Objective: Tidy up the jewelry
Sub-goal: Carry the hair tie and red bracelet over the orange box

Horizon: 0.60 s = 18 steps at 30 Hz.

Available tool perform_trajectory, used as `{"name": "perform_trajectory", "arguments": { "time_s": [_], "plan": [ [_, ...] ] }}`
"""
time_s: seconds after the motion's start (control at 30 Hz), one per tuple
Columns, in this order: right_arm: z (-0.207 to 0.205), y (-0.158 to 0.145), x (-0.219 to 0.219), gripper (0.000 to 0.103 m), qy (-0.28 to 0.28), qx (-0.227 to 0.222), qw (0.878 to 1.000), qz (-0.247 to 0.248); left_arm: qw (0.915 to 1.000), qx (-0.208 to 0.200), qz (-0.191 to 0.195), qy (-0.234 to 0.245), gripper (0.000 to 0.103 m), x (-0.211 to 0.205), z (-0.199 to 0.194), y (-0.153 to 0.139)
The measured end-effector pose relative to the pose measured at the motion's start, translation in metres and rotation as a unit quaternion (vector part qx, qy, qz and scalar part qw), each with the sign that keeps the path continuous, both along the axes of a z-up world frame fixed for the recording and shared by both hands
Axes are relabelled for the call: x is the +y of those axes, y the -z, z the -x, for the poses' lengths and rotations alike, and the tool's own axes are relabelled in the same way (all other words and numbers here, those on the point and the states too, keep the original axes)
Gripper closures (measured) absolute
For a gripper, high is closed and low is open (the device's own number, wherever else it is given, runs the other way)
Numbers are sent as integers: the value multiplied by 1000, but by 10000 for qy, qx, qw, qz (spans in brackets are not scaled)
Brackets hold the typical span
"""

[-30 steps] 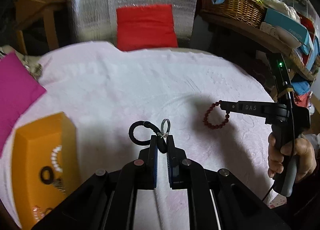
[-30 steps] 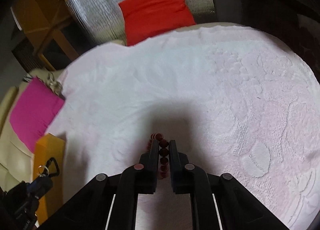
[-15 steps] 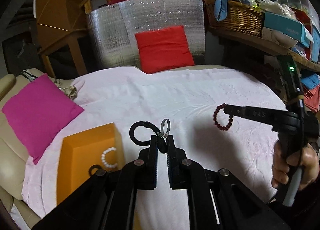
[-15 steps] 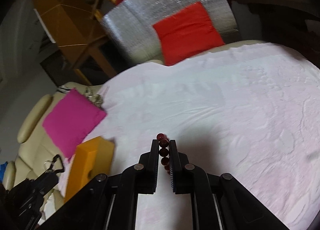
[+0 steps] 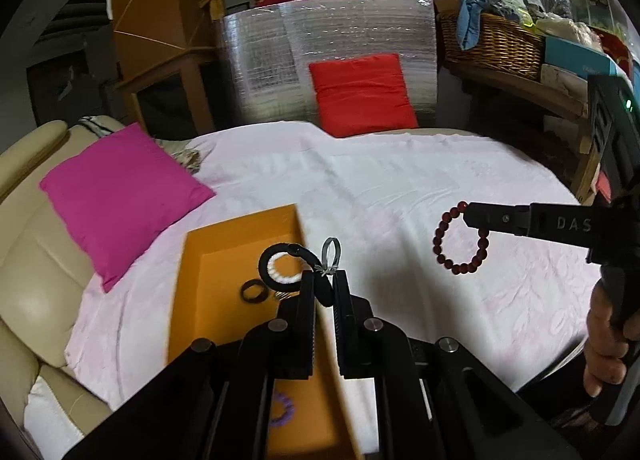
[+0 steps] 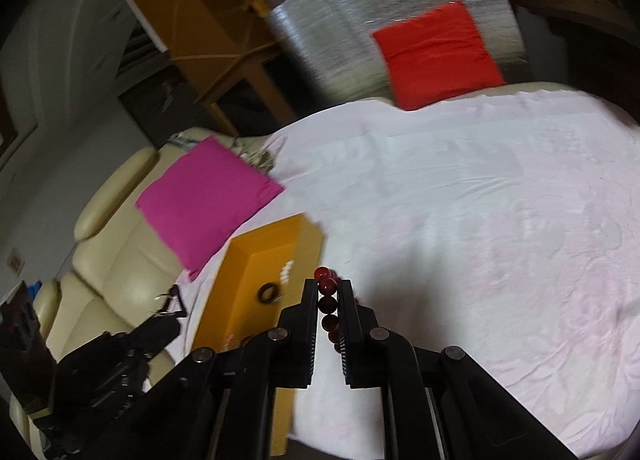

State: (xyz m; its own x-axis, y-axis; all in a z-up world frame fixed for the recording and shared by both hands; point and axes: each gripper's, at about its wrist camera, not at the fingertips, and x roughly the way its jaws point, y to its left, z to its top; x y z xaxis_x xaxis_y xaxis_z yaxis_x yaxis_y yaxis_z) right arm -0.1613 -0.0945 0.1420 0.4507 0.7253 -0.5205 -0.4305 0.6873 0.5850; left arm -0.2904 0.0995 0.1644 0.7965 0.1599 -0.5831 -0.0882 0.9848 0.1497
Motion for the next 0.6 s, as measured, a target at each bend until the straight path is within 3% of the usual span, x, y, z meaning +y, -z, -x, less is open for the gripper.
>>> {"name": "perform_trajectory", "arguments": {
  "time_s": [0.27, 0.6],
  "plan": [
    [37, -14, 50, 92, -527, -86, 9985, 143, 9997, -17, -62, -229, 94, 30, 28, 6],
    [49, -12, 80, 92, -817, -49, 9965, 187, 9984, 176, -17, -537, 94, 62, 35, 24]
  ]
}}
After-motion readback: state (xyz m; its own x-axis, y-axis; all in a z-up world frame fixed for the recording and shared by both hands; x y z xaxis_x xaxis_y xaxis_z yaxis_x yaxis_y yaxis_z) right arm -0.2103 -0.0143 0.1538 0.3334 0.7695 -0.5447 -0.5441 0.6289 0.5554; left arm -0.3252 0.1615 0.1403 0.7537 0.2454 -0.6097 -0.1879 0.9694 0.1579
